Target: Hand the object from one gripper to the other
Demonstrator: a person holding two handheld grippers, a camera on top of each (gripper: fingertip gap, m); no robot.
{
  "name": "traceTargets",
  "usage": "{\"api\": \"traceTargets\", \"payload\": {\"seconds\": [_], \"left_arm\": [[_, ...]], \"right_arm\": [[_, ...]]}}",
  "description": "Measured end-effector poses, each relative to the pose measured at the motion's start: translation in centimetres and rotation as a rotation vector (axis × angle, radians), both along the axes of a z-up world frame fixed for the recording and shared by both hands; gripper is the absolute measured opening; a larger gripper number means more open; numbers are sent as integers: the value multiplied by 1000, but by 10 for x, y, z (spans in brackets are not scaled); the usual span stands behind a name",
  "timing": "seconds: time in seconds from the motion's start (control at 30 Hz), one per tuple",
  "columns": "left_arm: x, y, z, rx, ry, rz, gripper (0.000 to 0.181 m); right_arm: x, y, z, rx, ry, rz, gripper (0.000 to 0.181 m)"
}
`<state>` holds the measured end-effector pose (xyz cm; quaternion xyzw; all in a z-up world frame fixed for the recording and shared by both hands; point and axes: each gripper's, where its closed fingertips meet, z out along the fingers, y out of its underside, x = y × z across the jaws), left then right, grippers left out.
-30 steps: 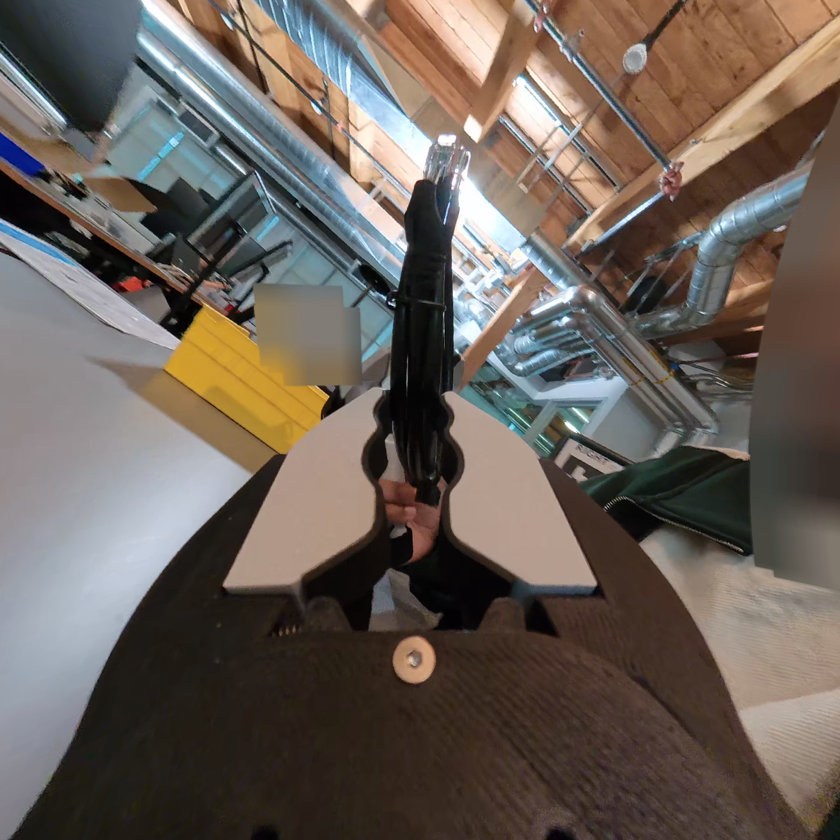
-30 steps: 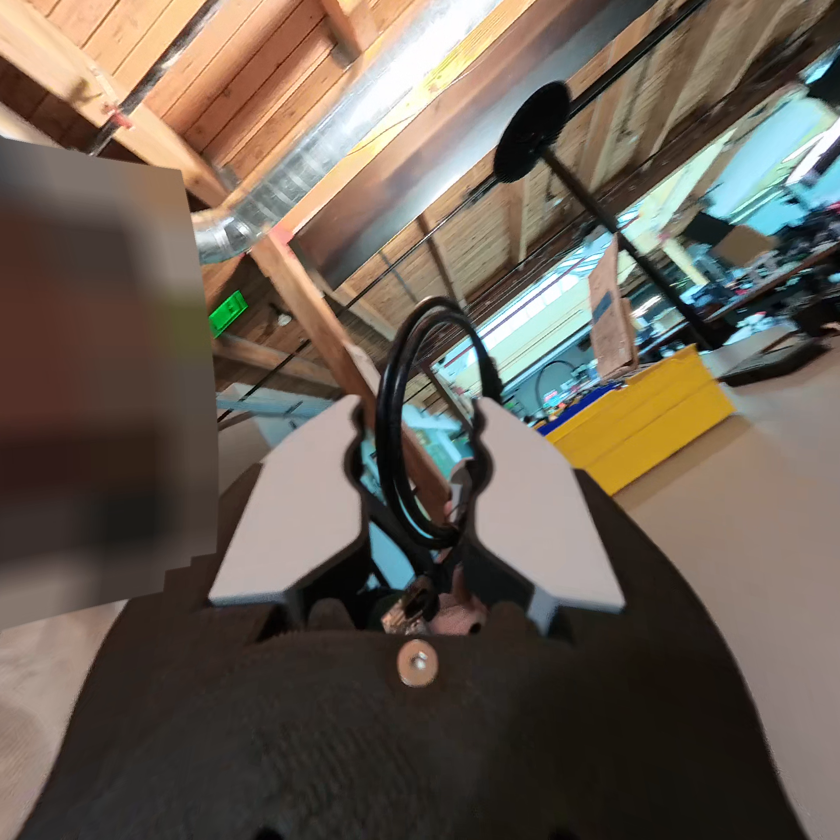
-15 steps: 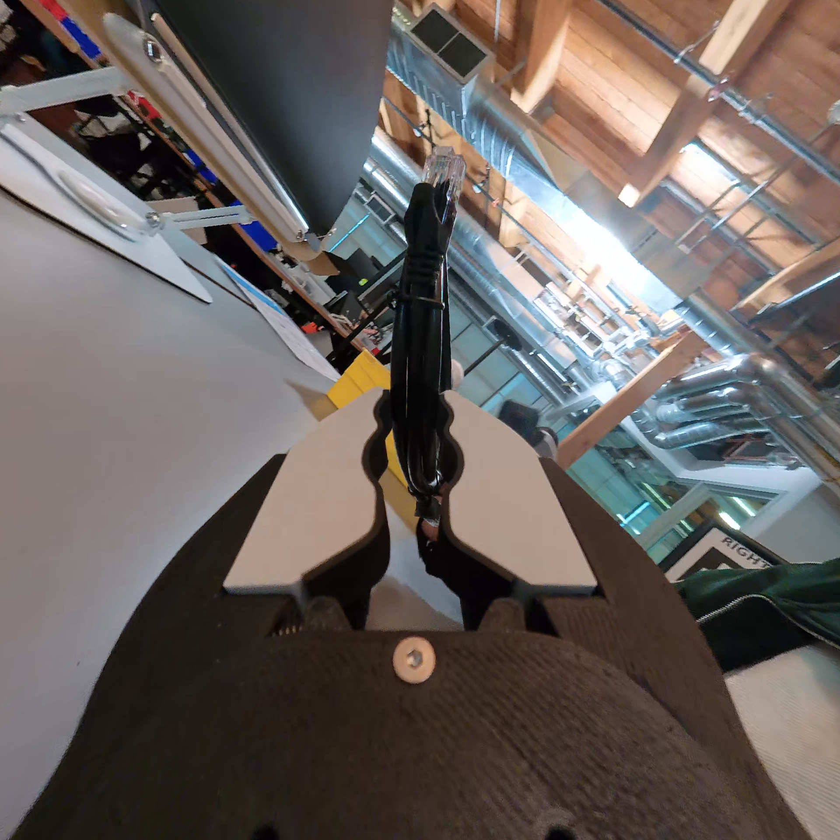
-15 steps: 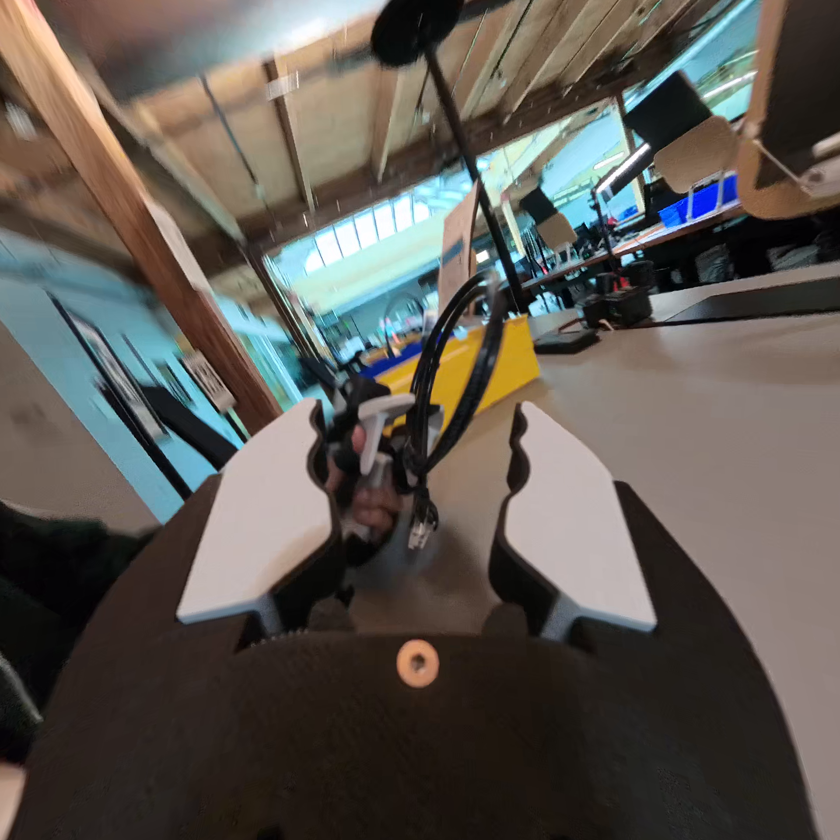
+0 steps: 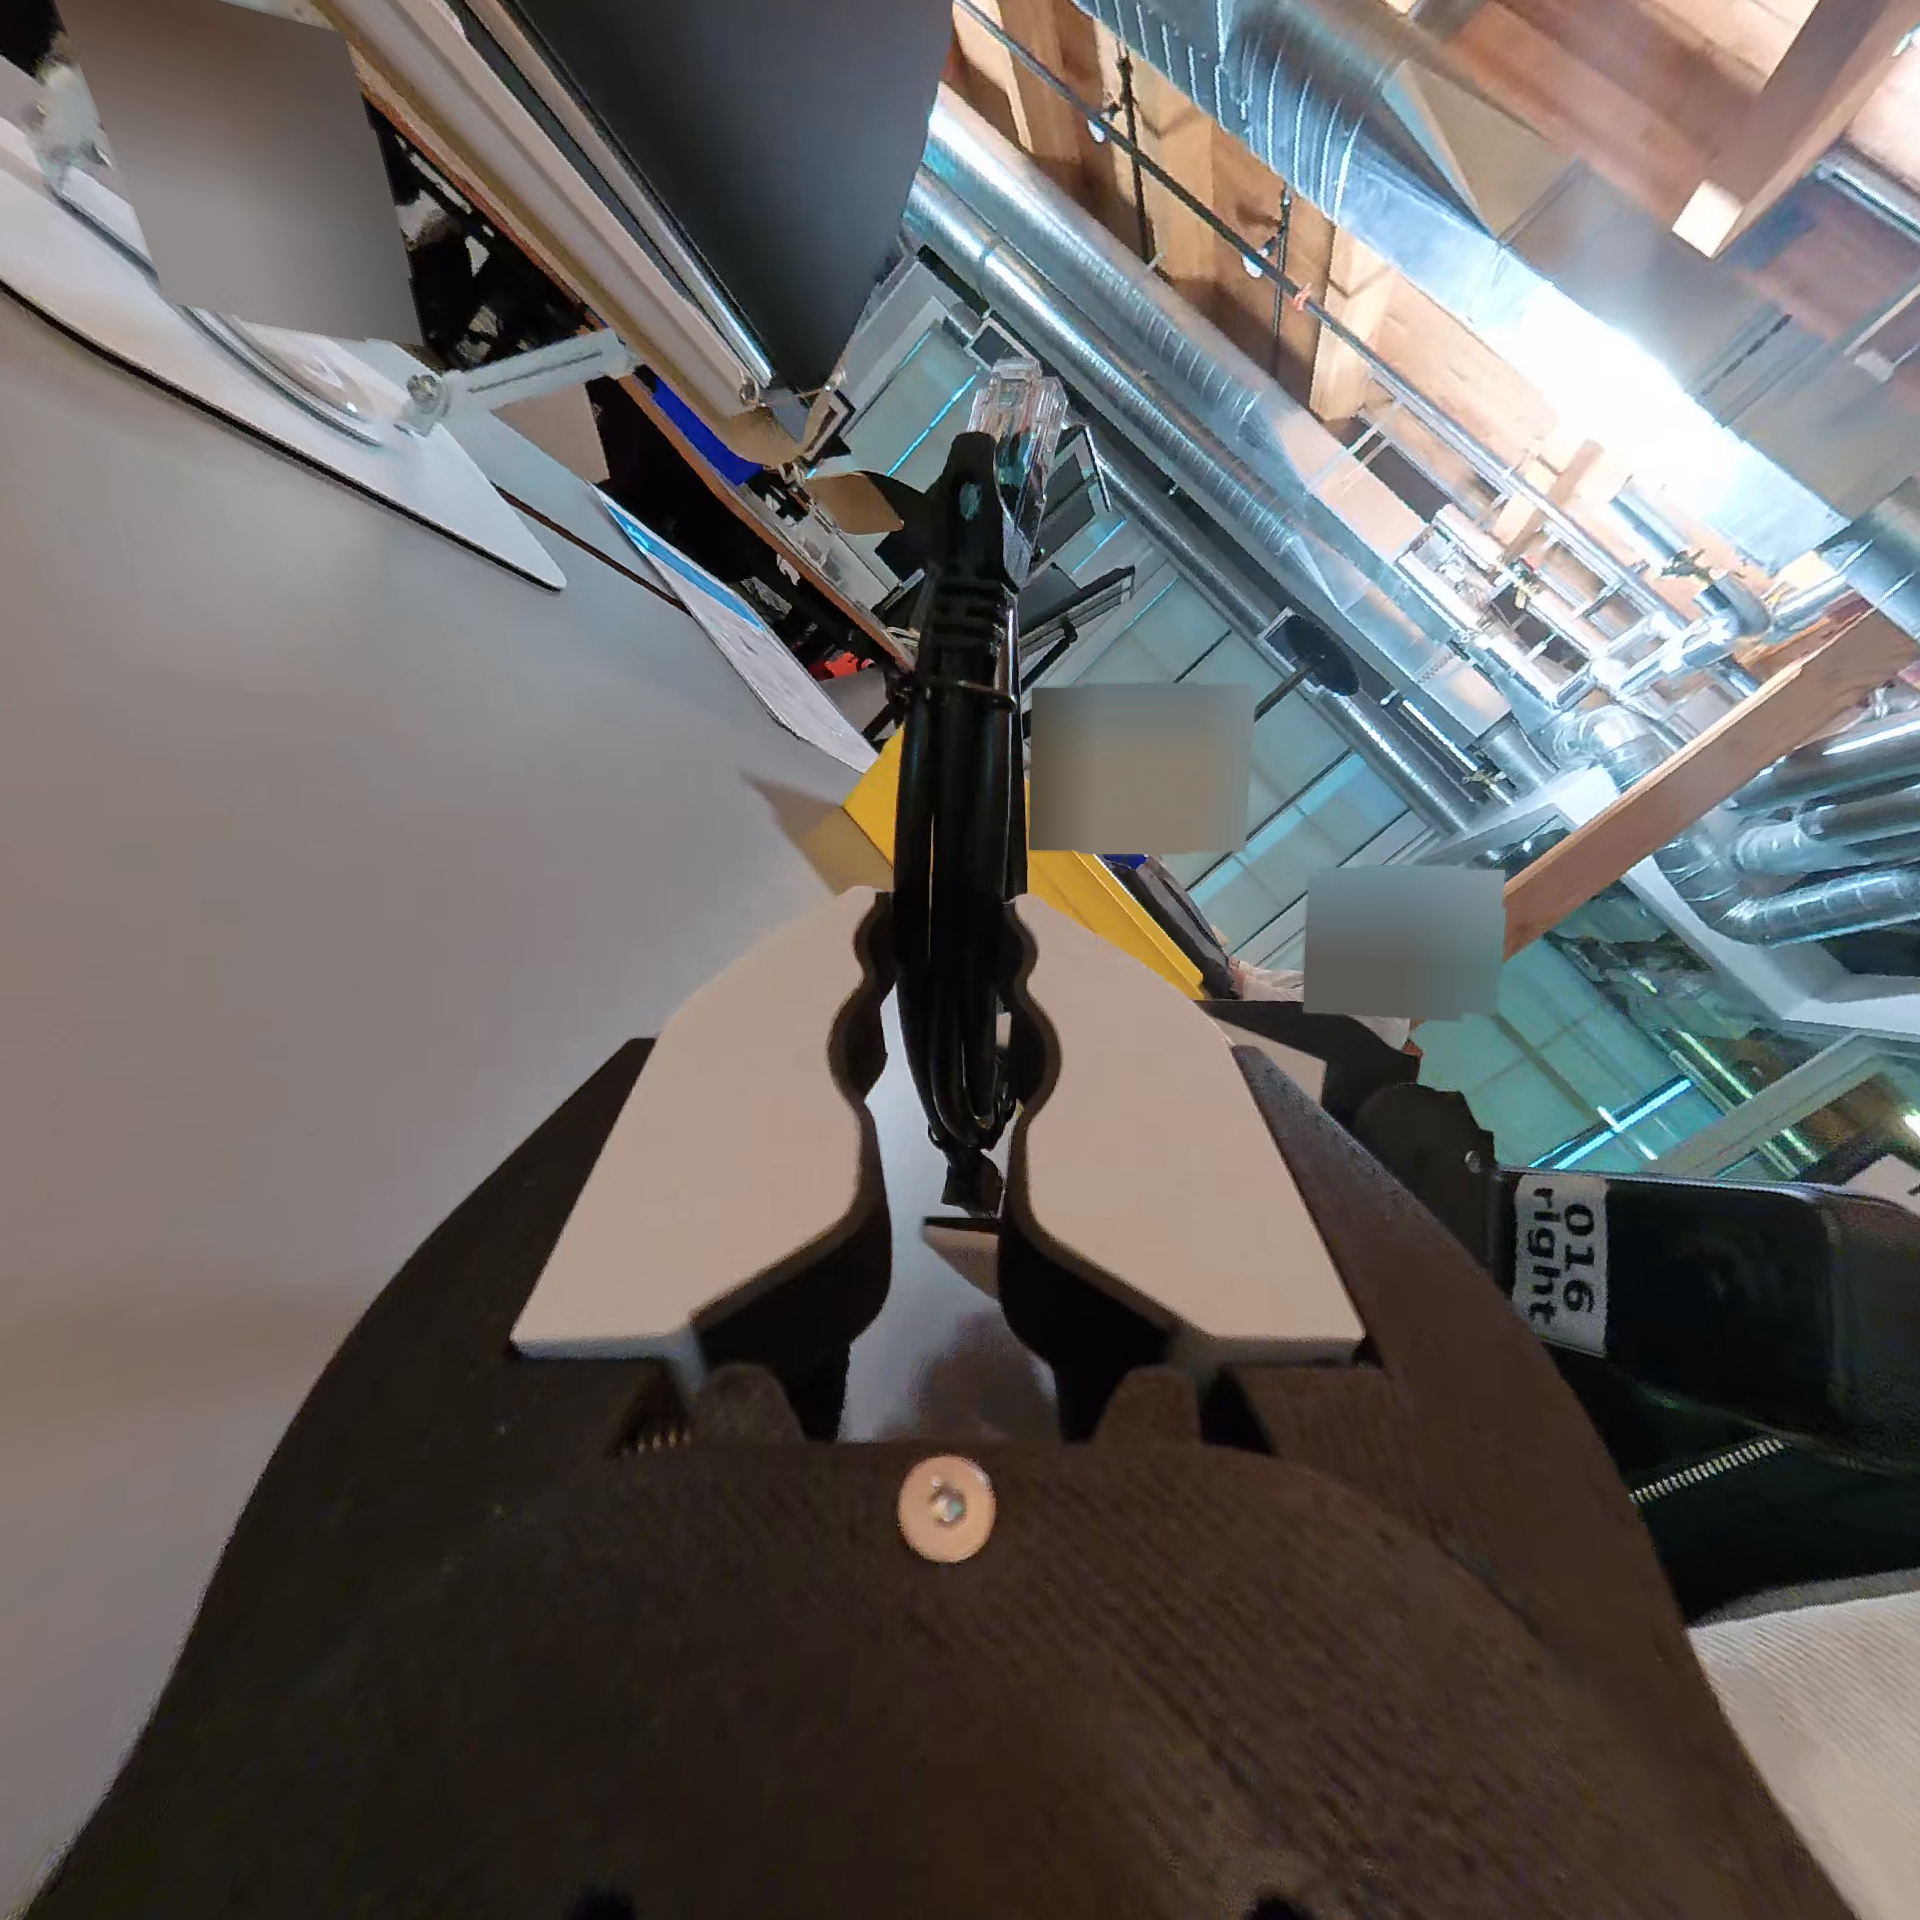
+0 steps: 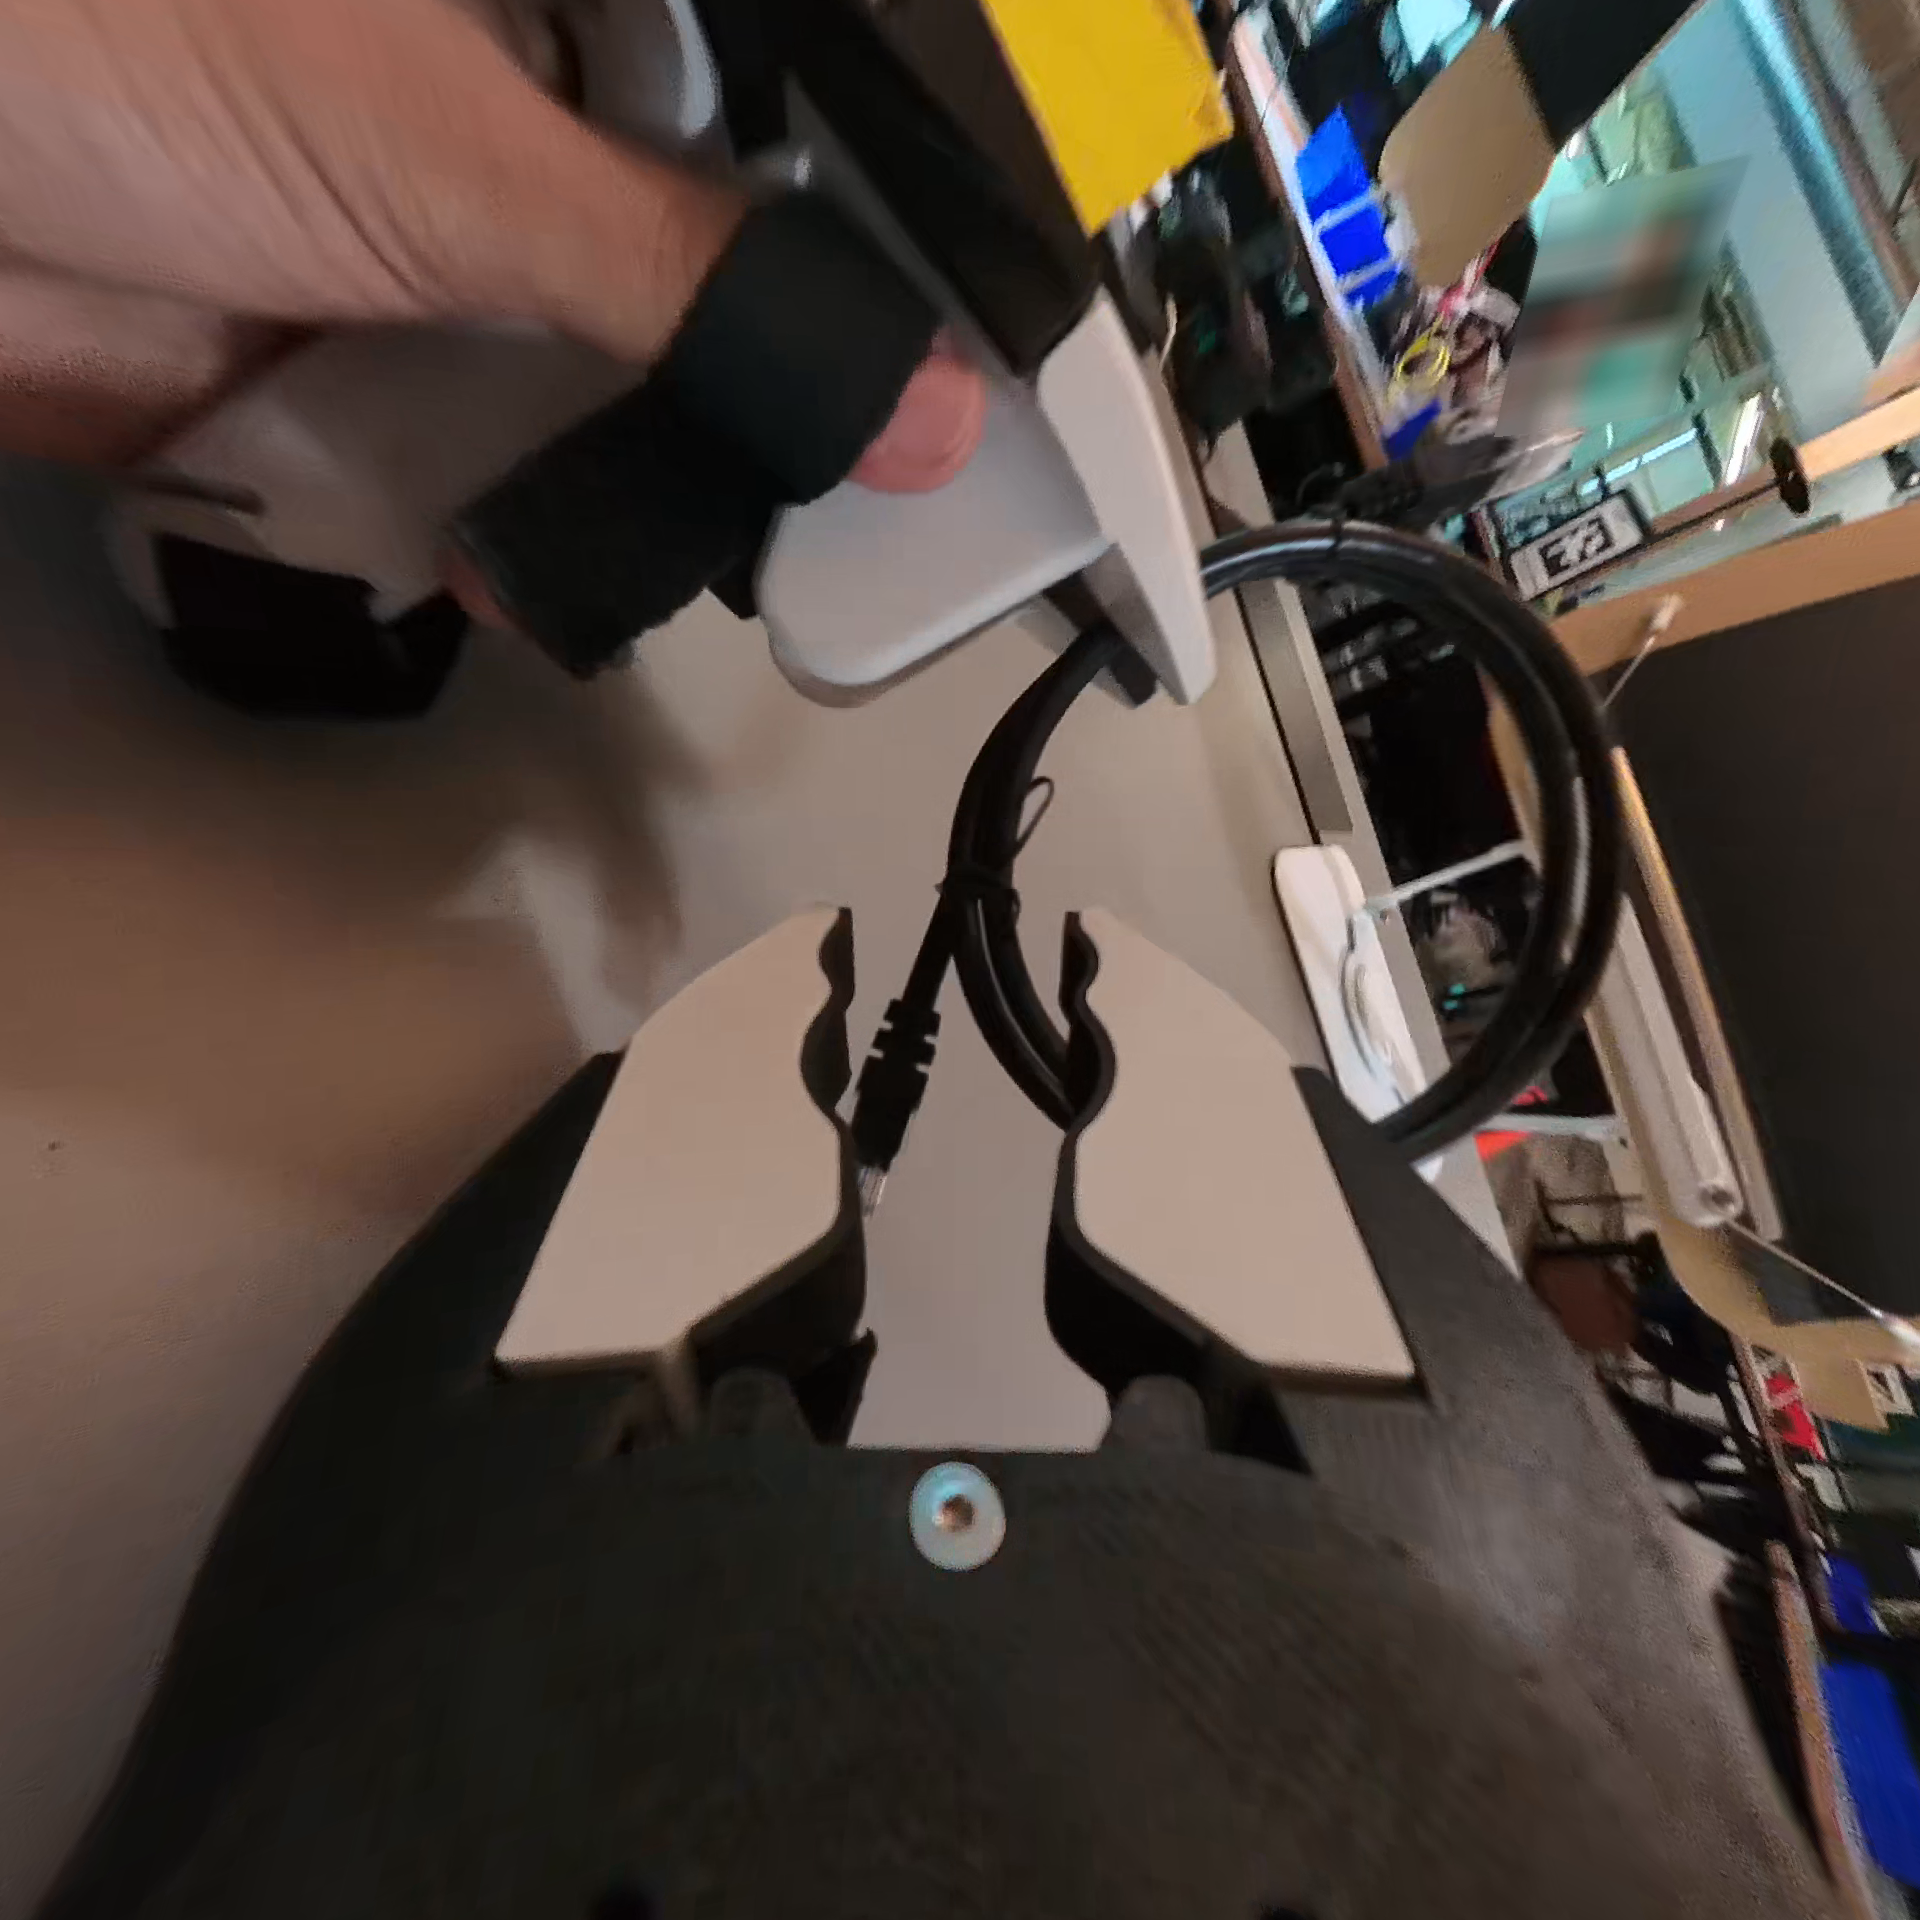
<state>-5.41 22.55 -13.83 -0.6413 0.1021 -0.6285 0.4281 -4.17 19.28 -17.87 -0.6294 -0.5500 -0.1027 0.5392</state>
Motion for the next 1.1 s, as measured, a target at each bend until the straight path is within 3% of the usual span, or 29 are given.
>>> {"api": "traceTargets", "payload": {"seconds": [0.1,0.3,0.4,0.57,0.8,0.97,1.1], "left_arm": [[4,-3,-1,-8,-7,-8,19],[8,-9,12,50,-86,-70,20],[6,-7,21,63,-151,-82,39],[-5,-2,30,85,-222,-65,51],[-9,5,27,58,-241,-61,55],[-5,5,20,68,-175,-63,54],[-1,5,17,115,-92,-52,55]], "right_arm": [[5,3,-4,-31,-5,-36,17],[5,-1,0,-124,62,-2,12],[3,-5,10,-162,161,29,12],[2,-11,38,-299,505,139,12],[11,-37,95,-704,1158,548,12],[24,-45,115,-952,1414,748,12],[26,-50,118,-1130,1495,851,12]]}}
